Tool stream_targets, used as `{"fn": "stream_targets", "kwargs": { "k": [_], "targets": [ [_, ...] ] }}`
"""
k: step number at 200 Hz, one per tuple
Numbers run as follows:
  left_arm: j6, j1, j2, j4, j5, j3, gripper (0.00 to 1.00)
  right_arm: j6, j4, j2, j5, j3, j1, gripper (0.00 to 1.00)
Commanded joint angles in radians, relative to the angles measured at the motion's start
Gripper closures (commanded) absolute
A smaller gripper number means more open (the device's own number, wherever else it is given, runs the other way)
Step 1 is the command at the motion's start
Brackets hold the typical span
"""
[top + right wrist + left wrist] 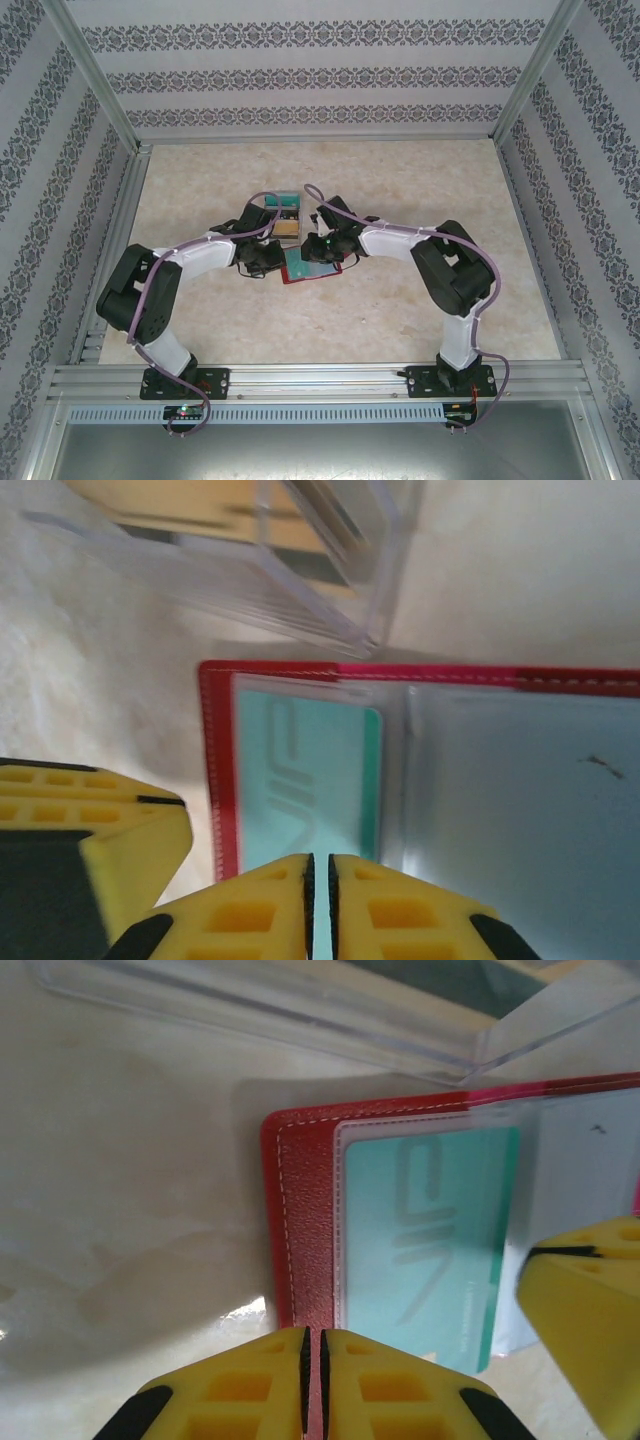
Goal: Take the credit cards out of the card holder
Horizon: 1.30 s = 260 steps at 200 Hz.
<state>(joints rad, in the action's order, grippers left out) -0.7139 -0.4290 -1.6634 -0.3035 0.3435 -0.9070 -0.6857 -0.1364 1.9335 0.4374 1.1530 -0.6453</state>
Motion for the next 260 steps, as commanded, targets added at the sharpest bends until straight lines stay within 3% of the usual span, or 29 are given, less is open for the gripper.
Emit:
{"fn": "stream_targets", "kwargs": {
  "k": [1,70,158,260],
  "targets": [
    [0.003,0.007,-0.022,0.023,0.021,0.0,0.86,-0.033,0.033,0.024,0.061,-0.002,0.005,0.83],
    [0.004,0.006,-0.053,0.017,0.03,-0.003,0.86,-0.038,0.011,0.023,0.039,-0.02,0.013,0.76],
    [-0.002,0.006,0.018,-0.021,0.021,-0.061,0.9,-0.013,-0.017,-0.032,0.021,-0.019,0.034,0.76],
    [-0.013,-0.012,-0.091,0.006,0.057,-0.047,0.91,-0.031,0.018,0.035,0.059,-0.039,0.034,0.76]
  ]
}}
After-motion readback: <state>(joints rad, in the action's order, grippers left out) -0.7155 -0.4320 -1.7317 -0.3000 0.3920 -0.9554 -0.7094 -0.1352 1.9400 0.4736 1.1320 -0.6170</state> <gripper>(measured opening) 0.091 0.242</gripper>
